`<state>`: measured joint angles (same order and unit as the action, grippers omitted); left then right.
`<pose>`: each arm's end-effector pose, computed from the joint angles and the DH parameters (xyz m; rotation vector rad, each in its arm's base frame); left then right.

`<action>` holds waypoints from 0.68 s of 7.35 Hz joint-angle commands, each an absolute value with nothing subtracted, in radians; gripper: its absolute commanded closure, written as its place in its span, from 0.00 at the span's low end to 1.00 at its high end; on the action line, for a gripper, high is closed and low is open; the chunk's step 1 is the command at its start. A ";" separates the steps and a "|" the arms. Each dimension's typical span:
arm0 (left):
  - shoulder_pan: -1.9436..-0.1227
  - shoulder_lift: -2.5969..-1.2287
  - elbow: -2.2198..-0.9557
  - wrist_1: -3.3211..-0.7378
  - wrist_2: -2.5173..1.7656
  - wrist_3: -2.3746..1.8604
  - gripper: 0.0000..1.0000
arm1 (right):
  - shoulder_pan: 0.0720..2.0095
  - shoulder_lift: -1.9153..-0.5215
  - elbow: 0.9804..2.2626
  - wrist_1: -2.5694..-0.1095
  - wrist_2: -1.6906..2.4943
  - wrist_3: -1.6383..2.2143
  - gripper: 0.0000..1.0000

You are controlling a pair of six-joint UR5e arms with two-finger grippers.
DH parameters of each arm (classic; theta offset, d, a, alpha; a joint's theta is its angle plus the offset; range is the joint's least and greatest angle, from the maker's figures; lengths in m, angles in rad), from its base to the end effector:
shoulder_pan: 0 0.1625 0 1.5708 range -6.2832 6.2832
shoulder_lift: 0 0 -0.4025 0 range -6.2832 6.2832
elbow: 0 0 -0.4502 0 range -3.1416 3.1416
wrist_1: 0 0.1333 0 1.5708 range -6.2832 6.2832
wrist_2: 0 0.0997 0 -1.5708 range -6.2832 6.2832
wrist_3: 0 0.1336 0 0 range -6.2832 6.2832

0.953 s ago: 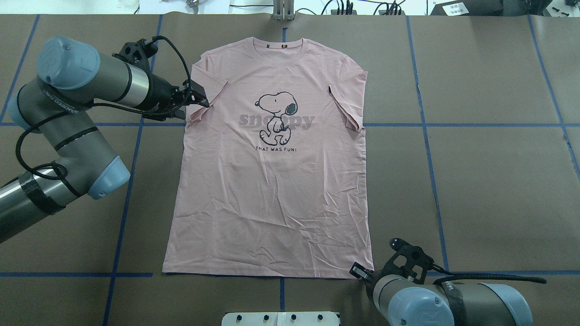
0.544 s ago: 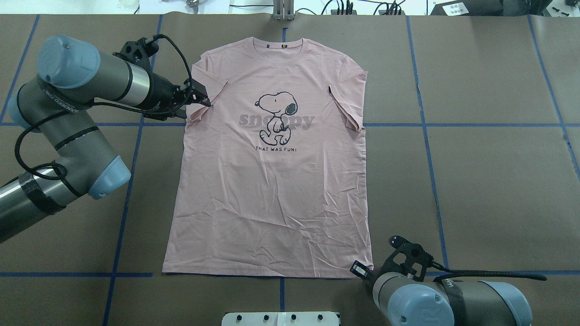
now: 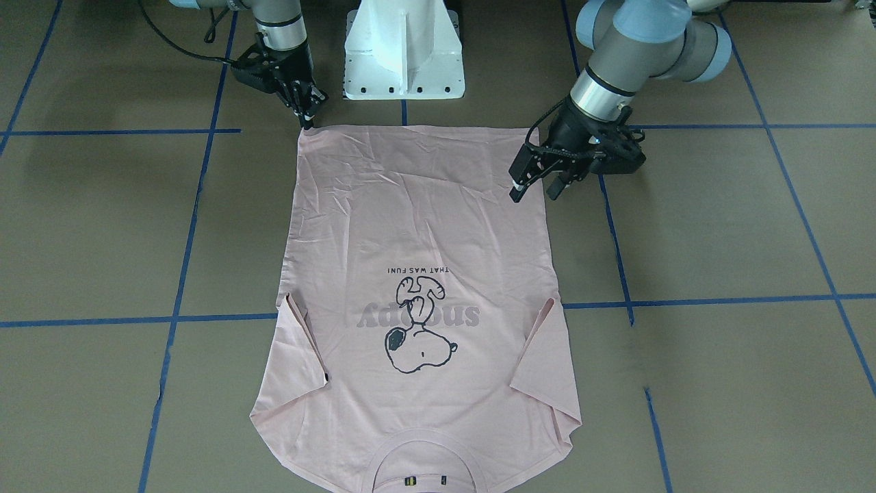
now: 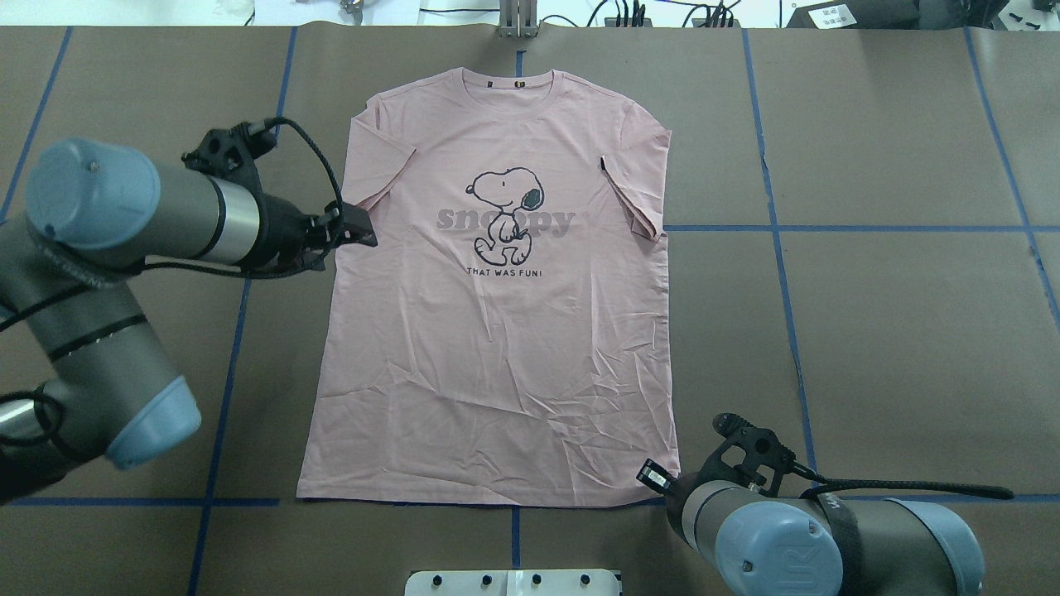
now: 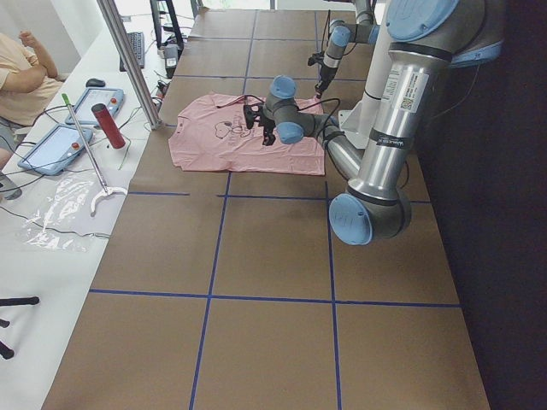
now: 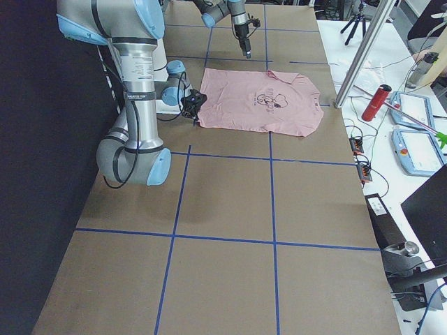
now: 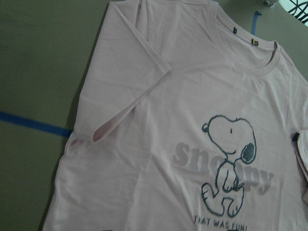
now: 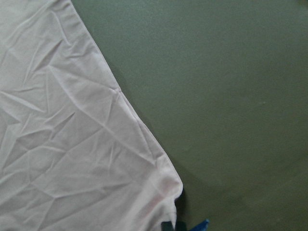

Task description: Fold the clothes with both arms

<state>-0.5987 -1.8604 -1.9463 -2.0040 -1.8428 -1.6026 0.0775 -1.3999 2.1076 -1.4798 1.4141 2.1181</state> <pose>0.4648 -0.4350 0.2402 0.0714 1.1239 -0.4139 -0.5610 -0.1982 0.2871 -0.0421 -0.8251 0.6522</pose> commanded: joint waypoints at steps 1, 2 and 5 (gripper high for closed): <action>-0.450 -1.824 -2.000 -1.924 -1.813 -1.766 0.16 | 0.071 -1.402 2.112 -1.479 1.419 2.114 1.00; -0.377 -1.733 -2.003 -1.931 -1.807 -1.770 0.16 | 0.071 -1.399 2.112 -1.477 1.431 2.114 1.00; -0.313 -1.690 -2.003 -1.933 -1.795 -1.770 0.21 | 0.071 -1.393 2.111 -1.477 1.445 2.114 1.00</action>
<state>-0.3492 -1.7024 -2.0059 -1.9327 -1.7985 -1.7674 0.0707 -1.3952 2.1111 -1.4779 1.4376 2.1145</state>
